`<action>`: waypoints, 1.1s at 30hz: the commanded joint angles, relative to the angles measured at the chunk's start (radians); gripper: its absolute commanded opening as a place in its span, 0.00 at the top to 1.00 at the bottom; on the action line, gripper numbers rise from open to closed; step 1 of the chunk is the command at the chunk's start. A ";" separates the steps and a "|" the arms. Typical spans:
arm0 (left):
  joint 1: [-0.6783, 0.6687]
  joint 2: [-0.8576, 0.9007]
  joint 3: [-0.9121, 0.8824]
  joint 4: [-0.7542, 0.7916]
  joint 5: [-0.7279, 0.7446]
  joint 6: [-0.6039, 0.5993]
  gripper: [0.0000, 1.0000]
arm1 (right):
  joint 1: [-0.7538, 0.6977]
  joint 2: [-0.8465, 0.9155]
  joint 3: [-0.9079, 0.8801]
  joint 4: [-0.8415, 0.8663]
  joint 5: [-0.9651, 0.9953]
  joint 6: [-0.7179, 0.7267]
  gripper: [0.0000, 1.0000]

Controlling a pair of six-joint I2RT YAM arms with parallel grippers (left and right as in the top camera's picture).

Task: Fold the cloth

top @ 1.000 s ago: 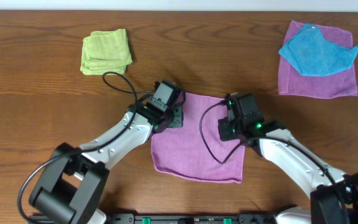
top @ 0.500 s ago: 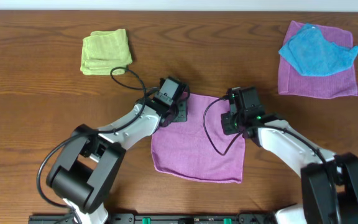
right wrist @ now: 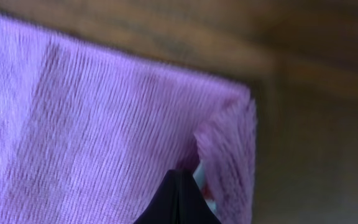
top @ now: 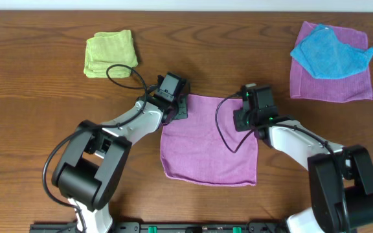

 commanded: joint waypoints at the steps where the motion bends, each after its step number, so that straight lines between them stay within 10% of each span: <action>1: 0.010 0.016 0.016 0.027 -0.019 -0.008 0.94 | -0.011 0.011 0.010 0.039 0.012 -0.016 0.99; 33: 0.047 0.076 0.021 0.100 -0.015 -0.027 0.94 | 0.000 0.201 0.063 0.041 0.092 0.150 0.99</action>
